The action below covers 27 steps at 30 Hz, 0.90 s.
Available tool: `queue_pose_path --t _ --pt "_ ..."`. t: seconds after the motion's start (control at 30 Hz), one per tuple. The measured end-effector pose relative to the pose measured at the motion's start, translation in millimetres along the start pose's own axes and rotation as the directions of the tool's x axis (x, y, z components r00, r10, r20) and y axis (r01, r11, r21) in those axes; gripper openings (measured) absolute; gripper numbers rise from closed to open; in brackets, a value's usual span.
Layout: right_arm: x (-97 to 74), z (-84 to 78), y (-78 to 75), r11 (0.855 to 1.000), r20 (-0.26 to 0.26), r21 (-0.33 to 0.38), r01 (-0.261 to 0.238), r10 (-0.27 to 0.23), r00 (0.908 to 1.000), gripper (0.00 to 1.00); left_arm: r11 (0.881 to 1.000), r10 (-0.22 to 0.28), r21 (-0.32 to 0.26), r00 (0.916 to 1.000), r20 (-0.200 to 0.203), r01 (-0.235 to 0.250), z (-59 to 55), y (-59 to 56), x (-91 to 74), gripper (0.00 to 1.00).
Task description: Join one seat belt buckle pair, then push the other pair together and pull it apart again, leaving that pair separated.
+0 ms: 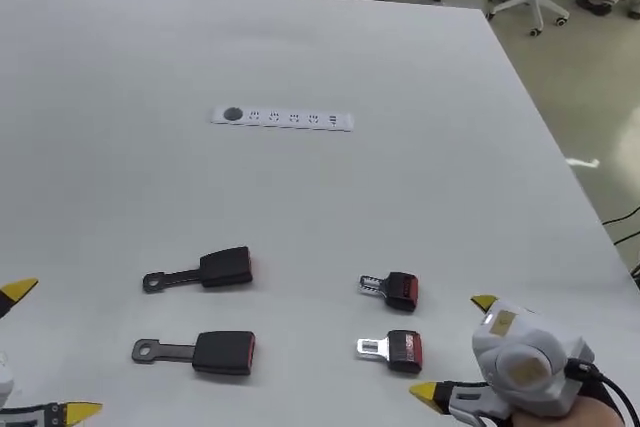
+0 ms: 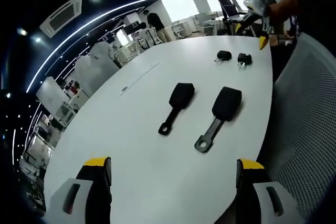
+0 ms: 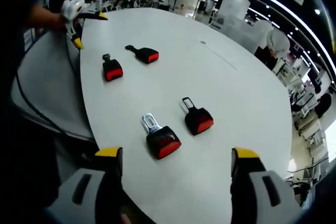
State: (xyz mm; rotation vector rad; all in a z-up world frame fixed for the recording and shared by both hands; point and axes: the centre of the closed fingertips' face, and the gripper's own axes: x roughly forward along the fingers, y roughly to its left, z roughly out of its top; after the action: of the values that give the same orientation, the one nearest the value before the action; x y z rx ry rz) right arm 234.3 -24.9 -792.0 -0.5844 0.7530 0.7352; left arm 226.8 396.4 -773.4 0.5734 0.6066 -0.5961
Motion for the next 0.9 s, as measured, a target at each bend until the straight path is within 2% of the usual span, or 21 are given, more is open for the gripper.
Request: queue_pose_path --t 0.03,0.07,0.1,0.13,0.17,0.2,0.23,0.27,0.33,0.37,0.43,0.57,0.63,0.8,0.9 --pt "-0.9 1.6 -0.2 1.000 0.007 0.005 -0.001 0.001 1.0000 0.87 1.000 0.015 -0.025 0.9999 0.008 -0.015 2.3 5.2 -0.4 1.00" --pt "-1.8 3.0 0.1 1.000 0.016 0.009 -0.005 0.005 0.9999 0.86 0.999 0.005 -0.043 0.9996 0.028 -0.004 6.6 6.5 -0.4 1.00" --pt "-3.2 3.9 -0.8 1.000 0.022 0.012 -0.005 0.005 0.9997 0.86 0.997 0.000 -0.072 0.9996 0.027 0.002 8.1 8.0 -0.9 1.00" --pt "-4.6 4.0 -1.2 1.000 0.024 0.013 -0.005 0.004 0.9997 0.85 0.997 -0.011 -0.077 0.9998 0.019 0.013 8.2 7.7 -0.6 1.00" --pt "-6.3 4.3 -2.6 1.000 0.027 0.017 -0.006 0.005 0.9996 0.85 0.992 -0.059 -0.115 0.9982 0.012 0.060 8.9 0.2 0.6 1.00" --pt "-7.3 3.7 -2.6 1.000 0.027 0.017 -0.010 0.010 0.9996 0.82 0.981 -0.095 -0.172 0.9954 -0.010 0.092 7.1 -5.7 1.2 1.00" --pt "-8.1 0.8 -2.4 1.000 0.014 0.025 -0.016 0.016 0.9998 0.80 0.963 -0.108 -0.256 0.9912 -0.077 0.085 0.5 -8.4 1.0 1.00" --pt "-8.8 0.4 -2.5 1.000 0.017 0.023 -0.013 0.013 0.9998 0.80 0.966 -0.118 -0.241 0.9900 -0.077 0.097 1.9 -9.9 1.7 1.00" --pt "-10.6 -1.6 -3.3 0.999 0.016 0.030 -0.010 0.009 0.9998 0.80 0.987 -0.100 -0.133 0.9937 -0.052 0.092 12.1 -9.0 2.7 1.00" --pt "-11.5 -2.5 -4.1 0.999 0.018 0.033 -0.006 0.006 0.9998 0.80 0.987 -0.103 -0.128 0.9937 -0.045 0.096 15.5 -12.9 2.3 1.00" --pt "-13.3 -2.8 -3.9 0.999 0.020 0.041 -0.006 0.005 0.9998 0.80 0.985 -0.112 -0.138 0.9924 -0.052 0.104 16.3 -17.2 2.2 1.00" --pt "-14.1 -4.2 -5.0 0.999 0.022 0.043 0.000 -0.001 0.9997 0.80 0.986 -0.147 -0.093 0.9870 -0.066 0.141 17.5 -29.0 2.8 1.00" --pt "-14.1 -5.0 -5.1 0.999 0.021 0.038 -0.002 0.001 0.9998 0.79 0.982 -0.181 -0.065 0.9806 -0.074 0.177 19.3 -37.4 3.1 0.99" --pt "-13.8 -6.3 -3.4 1.000 0.013 -0.003 -0.023 0.023 0.9997 0.77 0.970 -0.237 0.028 0.9682 -0.079 0.240 31.3 -50.5 5.1 0.91" --pt "-13.2 -5.8 -0.5 0.998 0.009 -0.025 -0.049 0.050 0.9987 0.73 0.965 -0.251 0.058 0.9650 -0.075 0.256 36.9 -52.6 7.7 0.84"
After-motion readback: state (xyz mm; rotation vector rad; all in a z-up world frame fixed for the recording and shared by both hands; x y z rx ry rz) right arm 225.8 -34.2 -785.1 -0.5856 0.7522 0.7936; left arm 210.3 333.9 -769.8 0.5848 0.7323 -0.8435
